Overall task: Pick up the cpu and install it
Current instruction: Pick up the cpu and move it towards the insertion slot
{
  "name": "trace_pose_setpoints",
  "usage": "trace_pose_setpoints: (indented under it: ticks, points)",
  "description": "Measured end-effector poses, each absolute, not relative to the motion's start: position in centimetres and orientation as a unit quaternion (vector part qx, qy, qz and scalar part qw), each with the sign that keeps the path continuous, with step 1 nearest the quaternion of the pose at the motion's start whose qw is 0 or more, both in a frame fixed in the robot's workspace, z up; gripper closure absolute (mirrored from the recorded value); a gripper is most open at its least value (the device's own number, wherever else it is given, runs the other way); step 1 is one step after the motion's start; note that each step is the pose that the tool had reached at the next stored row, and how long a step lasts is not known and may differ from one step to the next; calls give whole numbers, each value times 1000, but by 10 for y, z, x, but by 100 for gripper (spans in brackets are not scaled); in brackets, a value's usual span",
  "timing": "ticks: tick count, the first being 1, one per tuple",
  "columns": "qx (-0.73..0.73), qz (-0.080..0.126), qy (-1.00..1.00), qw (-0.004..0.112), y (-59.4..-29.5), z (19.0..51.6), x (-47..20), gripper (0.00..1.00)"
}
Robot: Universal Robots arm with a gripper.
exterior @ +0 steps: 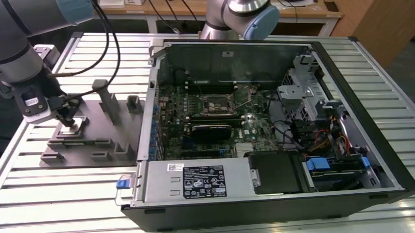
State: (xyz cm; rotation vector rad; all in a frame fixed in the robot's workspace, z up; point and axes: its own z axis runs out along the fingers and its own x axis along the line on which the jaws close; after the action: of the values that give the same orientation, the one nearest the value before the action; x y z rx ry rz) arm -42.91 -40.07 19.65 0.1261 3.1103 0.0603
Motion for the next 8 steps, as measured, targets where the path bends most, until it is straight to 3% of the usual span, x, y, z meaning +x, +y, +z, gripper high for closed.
trace_pose_setpoints:
  ticks: [8]
  points:
    - [40,19,999,14,-401,196,-429,89]
